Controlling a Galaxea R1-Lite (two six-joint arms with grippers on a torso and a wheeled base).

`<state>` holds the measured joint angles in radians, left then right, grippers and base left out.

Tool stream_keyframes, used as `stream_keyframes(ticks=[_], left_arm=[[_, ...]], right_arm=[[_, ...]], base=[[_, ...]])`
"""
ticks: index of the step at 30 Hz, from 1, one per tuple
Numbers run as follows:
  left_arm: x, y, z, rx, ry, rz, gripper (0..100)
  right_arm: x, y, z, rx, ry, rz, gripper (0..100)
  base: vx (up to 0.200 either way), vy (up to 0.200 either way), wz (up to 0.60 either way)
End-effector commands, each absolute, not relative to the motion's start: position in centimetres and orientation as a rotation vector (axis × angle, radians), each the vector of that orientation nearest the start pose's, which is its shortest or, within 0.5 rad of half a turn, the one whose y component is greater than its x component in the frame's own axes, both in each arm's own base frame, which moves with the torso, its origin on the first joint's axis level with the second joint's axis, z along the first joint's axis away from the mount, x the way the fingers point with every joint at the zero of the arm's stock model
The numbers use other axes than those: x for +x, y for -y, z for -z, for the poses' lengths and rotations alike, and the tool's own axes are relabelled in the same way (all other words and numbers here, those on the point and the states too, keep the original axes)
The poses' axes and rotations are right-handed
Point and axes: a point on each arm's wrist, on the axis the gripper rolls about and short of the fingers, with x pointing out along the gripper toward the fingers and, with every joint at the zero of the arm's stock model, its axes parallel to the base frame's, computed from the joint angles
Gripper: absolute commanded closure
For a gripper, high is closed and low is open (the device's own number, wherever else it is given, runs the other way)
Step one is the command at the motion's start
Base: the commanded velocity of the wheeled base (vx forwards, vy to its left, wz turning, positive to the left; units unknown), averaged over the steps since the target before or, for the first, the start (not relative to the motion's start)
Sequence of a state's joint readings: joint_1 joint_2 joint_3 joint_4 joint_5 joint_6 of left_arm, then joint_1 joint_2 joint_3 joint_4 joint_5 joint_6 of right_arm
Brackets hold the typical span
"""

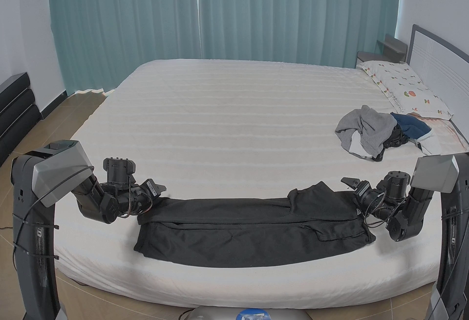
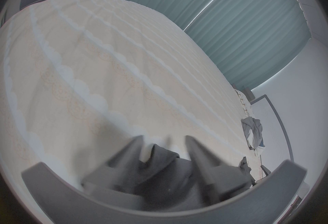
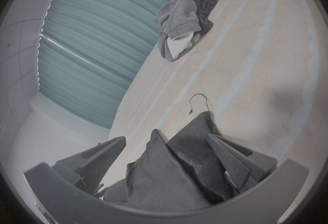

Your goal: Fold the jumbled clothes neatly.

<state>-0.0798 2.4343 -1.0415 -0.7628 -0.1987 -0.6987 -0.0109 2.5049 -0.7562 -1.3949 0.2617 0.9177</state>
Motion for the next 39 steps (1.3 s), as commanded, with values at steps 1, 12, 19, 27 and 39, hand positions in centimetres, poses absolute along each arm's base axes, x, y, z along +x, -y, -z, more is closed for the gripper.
stream_keyframes(ticks=[1, 12, 19, 27, 39], left_arm=[[41.4, 3.6, 2.9, -0.705, -0.71, 0.029, 100], [40.7, 2.3, 3.2, -0.702, -0.686, -0.114, 100], [40.9, 2.0, 2.7, -0.818, -0.595, -0.135, 100], [40.8, 2.0, 2.8, -0.822, -0.59, -0.139, 100], [40.8, 1.8, 2.9, -0.802, -0.567, -0.192, 100]], right_arm=[[38.0, -0.2, 4.3, 0.951, -0.44, -0.071, 0], [37.9, 0.3, 4.1, 0.957, -0.433, -0.068, 0], [37.9, 0.6, 4.0, 0.963, -0.428, -0.064, 0], [38.7, 0.7, 3.8, 0.96, -0.411, -0.069, 0], [38.7, 1.2, 4.0, 0.944, -0.41, -0.054, 0]], base=[[0.0, 0.0, 0.0], [0.0, 0.0, 0.0], [0.0, 0.0, 0.0], [0.0, 0.0, 0.0], [0.0, 0.0, 0.0]])
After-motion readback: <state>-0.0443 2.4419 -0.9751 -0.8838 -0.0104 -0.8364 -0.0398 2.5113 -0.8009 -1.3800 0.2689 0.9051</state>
